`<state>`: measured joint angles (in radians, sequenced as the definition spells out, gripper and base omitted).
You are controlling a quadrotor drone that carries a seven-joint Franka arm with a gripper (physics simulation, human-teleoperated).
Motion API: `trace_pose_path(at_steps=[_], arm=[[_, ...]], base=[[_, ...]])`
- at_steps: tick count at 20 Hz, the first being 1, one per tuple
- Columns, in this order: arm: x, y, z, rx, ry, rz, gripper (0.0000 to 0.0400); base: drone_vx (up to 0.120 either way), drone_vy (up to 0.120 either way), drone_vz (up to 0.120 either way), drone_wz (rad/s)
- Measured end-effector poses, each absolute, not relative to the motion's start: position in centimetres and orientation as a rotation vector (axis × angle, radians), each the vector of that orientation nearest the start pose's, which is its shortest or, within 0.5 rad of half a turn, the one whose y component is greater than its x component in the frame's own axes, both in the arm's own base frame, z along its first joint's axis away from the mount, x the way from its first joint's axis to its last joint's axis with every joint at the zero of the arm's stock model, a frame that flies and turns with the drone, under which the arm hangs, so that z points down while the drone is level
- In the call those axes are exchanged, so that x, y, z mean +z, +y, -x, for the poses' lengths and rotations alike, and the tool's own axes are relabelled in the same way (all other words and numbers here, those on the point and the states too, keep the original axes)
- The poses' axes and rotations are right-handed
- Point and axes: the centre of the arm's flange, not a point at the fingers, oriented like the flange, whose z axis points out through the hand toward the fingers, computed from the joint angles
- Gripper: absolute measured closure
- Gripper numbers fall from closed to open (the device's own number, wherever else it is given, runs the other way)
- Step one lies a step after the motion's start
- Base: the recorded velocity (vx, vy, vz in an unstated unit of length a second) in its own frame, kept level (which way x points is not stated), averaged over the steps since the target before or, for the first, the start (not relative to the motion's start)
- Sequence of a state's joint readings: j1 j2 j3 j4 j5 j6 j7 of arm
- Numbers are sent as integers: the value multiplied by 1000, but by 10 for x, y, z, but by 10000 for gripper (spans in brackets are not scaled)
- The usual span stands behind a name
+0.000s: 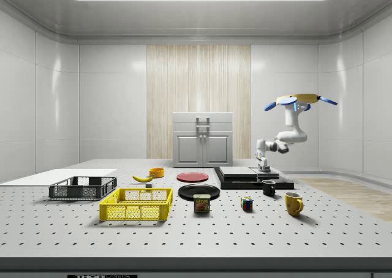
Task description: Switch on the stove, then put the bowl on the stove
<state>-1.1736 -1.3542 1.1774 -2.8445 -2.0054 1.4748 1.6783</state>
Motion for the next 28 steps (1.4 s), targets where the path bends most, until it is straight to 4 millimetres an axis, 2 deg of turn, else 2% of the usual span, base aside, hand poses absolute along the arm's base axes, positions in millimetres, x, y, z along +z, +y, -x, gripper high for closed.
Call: trace_pose_path(at_steps=[12, 21, 28], arm=[[537, -37, -307, 785, -2, 0, 0], [537, -69, -307, 785, -2, 0, 0], [537, -78, -307, 785, -2, 0, 0]], base=[[0, 0, 0, 0], [0, 0, 0, 0], [0, 0, 0, 0]])
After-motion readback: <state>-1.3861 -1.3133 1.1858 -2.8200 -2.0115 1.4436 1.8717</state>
